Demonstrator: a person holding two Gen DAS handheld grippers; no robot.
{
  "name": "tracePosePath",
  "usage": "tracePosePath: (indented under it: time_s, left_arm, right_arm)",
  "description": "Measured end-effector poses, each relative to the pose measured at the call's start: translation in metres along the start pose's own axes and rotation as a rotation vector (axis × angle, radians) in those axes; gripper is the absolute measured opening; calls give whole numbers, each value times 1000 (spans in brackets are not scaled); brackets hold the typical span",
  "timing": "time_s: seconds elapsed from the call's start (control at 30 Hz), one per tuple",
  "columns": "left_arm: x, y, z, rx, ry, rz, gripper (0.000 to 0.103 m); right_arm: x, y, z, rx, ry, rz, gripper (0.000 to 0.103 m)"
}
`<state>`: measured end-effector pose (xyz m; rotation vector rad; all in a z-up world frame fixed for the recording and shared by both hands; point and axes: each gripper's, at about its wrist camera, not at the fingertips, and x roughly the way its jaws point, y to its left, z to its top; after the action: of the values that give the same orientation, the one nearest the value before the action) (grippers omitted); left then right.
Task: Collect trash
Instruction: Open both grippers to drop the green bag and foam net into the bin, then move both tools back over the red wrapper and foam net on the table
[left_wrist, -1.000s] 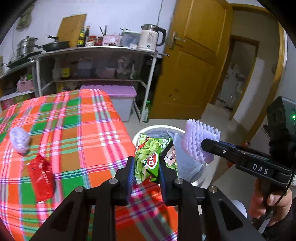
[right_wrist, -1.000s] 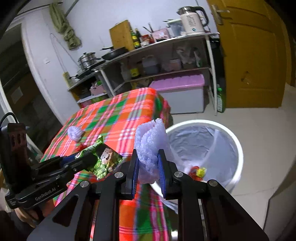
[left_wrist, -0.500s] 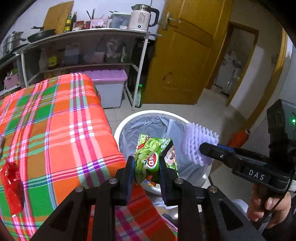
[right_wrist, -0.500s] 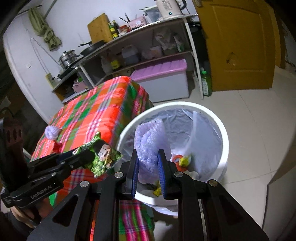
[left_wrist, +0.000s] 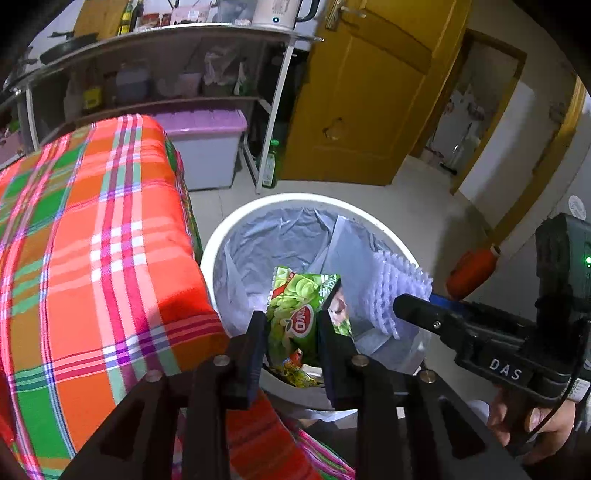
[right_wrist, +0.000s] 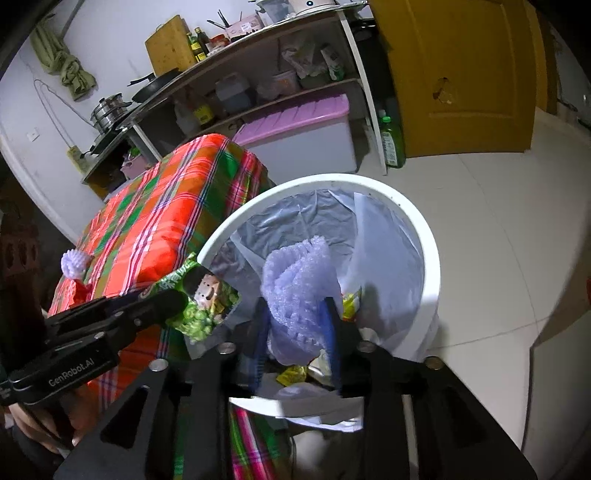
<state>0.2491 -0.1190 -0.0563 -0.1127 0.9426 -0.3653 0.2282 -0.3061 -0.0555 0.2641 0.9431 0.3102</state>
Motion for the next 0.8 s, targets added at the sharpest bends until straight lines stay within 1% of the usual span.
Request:
tracePosePath:
  time_s: [0.03, 0.13, 0.17, 0.3, 0.47, 0.6, 0.8]
  left_arm:
    - [1, 1, 0, -5, 6, -3, 30]
    - [3, 5, 1, -19, 13, -9, 38]
    - [2, 5, 0, -21, 11, -10, 39]
    - [-2, 5, 1, -19, -9, -12, 39]
    - [-15, 3, -1, -22, -38, -15, 39]
    - [-33, 1, -5, -14, -75, -15, 39]
    - [-65, 0, -13, -3, -138, -10, 39]
  right_arm:
    - [0, 0, 0, -1, -4, -1, 39]
    - [-1, 0, 1, -2, -11, 6, 40]
    - [-1, 0, 1, -2, -13, 6, 40]
    - [-6, 0, 0, 2, -23, 11, 40]
    - [-21, 4, 1, 2, -57, 24, 40]
    - [-32, 11, -1, -8, -78, 35, 40]
    - [-52, 31, -6, -54, -108, 39, 40]
